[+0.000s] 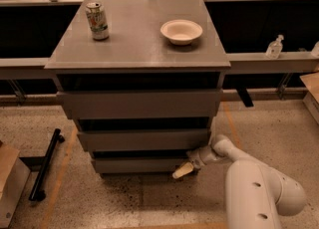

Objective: Open bottom drawer

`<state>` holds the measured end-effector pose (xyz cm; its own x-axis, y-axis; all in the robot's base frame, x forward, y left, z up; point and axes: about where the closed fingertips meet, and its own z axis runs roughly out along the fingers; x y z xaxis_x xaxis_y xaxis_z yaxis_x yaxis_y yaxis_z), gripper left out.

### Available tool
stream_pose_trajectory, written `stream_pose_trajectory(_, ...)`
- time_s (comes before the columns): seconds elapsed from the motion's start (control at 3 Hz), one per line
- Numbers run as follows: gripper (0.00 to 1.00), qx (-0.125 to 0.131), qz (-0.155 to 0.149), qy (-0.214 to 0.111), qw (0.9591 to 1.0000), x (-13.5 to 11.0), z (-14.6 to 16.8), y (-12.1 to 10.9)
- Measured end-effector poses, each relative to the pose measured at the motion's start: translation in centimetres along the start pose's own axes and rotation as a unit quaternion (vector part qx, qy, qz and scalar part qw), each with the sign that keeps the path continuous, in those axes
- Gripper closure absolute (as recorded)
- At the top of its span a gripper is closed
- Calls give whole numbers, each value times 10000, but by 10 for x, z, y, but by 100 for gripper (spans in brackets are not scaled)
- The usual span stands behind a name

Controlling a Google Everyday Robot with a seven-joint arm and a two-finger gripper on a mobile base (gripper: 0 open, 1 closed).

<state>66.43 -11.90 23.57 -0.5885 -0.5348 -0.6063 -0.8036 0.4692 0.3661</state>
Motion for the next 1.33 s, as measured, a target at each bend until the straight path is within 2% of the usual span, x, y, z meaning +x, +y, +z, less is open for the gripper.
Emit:
stream_pose_trajectory(0.33,17,0,0,0,10000,0,0,0)
stream_pose_trajectory(1.0,64,0,0,0,10000,-2,-2,1)
stream_pose_trajectory(1.33,87,-143,118,-78,9998,11,12,4)
